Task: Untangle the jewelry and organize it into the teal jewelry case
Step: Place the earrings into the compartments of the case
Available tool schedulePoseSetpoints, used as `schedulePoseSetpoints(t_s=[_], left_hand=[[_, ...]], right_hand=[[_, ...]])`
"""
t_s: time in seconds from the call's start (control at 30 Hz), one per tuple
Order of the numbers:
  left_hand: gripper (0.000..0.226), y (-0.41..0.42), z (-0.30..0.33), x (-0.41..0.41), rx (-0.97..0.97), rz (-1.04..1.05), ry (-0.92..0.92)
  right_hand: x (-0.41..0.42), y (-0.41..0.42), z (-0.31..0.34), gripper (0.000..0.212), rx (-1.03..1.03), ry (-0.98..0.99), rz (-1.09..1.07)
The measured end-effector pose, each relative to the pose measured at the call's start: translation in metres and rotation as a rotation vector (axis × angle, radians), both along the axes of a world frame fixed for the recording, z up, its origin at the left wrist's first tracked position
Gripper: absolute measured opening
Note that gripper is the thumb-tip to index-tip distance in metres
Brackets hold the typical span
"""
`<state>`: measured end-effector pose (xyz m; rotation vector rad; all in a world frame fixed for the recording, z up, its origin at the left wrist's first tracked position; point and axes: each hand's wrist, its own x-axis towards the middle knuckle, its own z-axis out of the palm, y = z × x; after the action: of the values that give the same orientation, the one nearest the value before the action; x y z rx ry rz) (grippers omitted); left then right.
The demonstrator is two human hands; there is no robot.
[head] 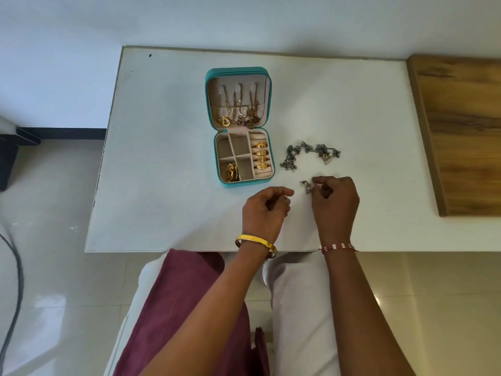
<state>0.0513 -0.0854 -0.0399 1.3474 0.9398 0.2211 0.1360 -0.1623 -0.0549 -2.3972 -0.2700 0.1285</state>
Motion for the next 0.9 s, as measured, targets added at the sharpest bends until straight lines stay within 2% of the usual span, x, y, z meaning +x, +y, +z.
schedulePoseSetpoints(t_s=[0.3, 0.43, 0.6, 0.9], left_hand=[[0.019, 0.012, -0.011, -0.005, -0.131, 0.029, -0.025], [0.018, 0.014, -0.013, -0.005, -0.155, 0.018, -0.035], [0.020, 0.017, -0.014, -0.005, -0.255, 0.080, -0.072], [0.022, 0.022, -0.014, -0.003, -0.427, 0.217, -0.093]], right_hand=[[-0.005, 0.005, -0.003, 0.018, -0.036, -0.039, 0.125], [-0.010, 0.010, -0.003, 0.018, -0.133, -0.070, 0.200], [-0.019, 0.017, 0.004, 0.012, 0.028, -0.002, 0.225], [-0.019, 0.015, 0.005, 0.012, 0.186, 0.042, 0.384]])
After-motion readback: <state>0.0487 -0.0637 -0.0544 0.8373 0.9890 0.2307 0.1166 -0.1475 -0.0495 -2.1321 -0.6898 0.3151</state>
